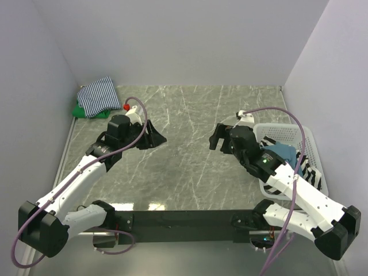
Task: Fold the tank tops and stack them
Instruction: Grab the tank top from the pile
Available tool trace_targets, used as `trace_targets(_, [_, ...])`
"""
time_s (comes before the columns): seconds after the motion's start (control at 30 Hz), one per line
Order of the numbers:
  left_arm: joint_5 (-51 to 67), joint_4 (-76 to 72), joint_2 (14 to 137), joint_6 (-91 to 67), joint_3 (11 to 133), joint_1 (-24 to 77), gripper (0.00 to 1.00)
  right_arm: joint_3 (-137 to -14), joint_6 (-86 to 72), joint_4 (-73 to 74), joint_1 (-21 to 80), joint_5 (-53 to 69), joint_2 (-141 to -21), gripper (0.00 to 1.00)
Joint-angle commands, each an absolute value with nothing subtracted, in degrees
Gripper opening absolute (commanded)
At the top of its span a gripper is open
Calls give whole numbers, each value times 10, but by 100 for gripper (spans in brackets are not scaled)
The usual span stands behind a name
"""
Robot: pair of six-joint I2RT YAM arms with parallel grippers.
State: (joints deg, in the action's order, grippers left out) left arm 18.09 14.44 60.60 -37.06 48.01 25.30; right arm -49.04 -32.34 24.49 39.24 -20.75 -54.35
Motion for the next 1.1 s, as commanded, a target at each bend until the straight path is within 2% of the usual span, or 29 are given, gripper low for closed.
trace_targets(0.0, [180,133,605,-360,484,250,58,-502,-337,244,394,-227,-533,100])
trace_targets(0.17, [186,141,608,-358,492,250,57,-553,-360,323,380,-255,-549,100])
trace_targets(0.27, [195,149,610,-352,496,250,57,-556,-370,351,287,-233,-549,100])
trace_targets(0.3, [196,151,609,-352,496,251,57,-550,-361,350,195,-186,-545,100])
trace_targets(0.4, [205,152,613,-349,497,251,57,-531,-350,350,74,-201,-530,100])
trace_targets(0.6, [222,149,620,-355,496,251,56,-474,-361,343,-25,-222,-541,100])
trace_targets(0.73, [227,148,620,-357,492,251,56,-418,-361,307,-131,-167,-541,100])
trace_targets(1.07, [241,138,630,-366,482,251,55,-370,-410,258,-163,-161,-605,99])
